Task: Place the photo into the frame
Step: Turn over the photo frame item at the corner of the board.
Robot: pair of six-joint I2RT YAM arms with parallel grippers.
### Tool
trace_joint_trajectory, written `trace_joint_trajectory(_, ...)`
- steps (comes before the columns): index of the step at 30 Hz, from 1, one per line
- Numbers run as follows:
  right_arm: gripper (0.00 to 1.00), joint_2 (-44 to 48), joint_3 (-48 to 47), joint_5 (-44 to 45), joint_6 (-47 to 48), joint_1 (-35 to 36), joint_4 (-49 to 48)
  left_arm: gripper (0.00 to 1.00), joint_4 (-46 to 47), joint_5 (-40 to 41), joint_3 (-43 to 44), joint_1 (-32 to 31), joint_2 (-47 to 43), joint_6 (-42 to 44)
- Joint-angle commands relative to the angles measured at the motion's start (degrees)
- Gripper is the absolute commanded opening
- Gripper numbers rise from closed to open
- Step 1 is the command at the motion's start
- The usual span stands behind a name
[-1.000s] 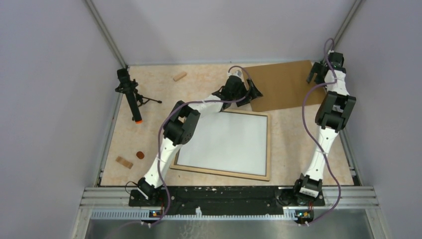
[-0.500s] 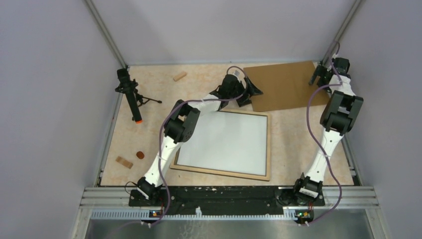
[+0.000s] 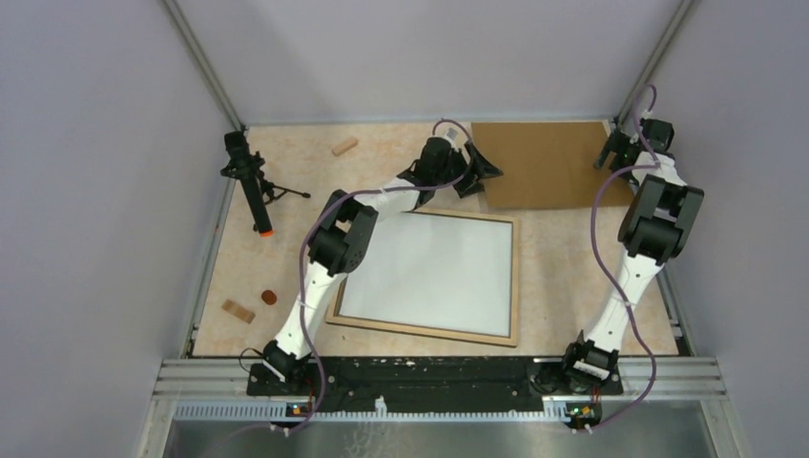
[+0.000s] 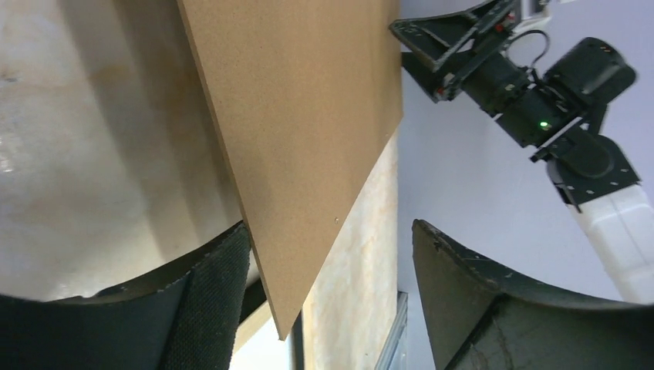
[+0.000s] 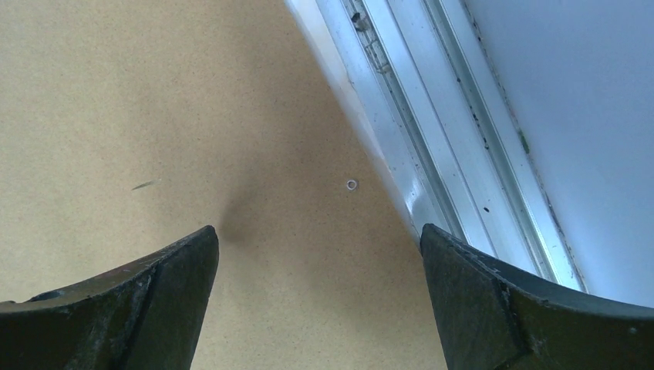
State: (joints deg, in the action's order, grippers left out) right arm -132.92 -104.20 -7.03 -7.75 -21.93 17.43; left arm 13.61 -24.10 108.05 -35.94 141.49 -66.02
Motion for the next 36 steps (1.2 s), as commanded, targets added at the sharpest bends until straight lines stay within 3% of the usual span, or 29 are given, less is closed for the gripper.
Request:
trace_joint_trajectory(1,0.99,3.42,4.31,-10.62,-5.77,2.78,8.44,0.77,10.71,-5.12,-0.19,-1.62,-7.34,-1.55)
trace_joint_trajectory(8,0.99,5.06,6.75,-10.92,-5.8,2.79,7.73,0.6,10.06,-4.63,-5.51,-1.61,-10.78,-0.64)
trace_joint_trajectory(13,0.99,7.37,11.35,-12.28,-6.67,2.78,4.8,0.48,8.53,-6.09,-4.69,-1.37,-9.1,-0.92)
trace_joint_trajectory(16,0.99,8.06,12.88,-12.82,-6.88,2.82,4.46,0.3,7.89,-6.85,-4.25,-1.2,-8.18,-1.51)
trace_joint_trajectory(18,0.99,8.79,13.5,-12.53,-6.77,2.78,4.68,0.24,6.13,-6.64,-4.63,-1.19,-9.17,0.23)
trace_joint_trajectory(23,0.99,13.24,16.34,-11.87,-7.25,3.4,4.36,0.18,-1.24,-4.19,-9.35,-0.38,-15.16,7.08)
trace_joint_trajectory(26,0.99,16.89,16.29,-5.48,-6.17,5.94,8.17,0.11,-5.4,-4.85,-12.82,1.05,-18.92,9.75)
trace_joint_trajectory(31,0.99,23.78,15.5,16.91,-4.38,16.07,16.35,0.08,-7.45,-7.26,-19.31,3.45,-23.9,10.52)
trace_joint_trajectory(36,0.99,35.78,21.35,24.76,-1.58,30.92,16.0,0.04,-10.46,-9.27,-21.78,5.15,-26.59,10.78)
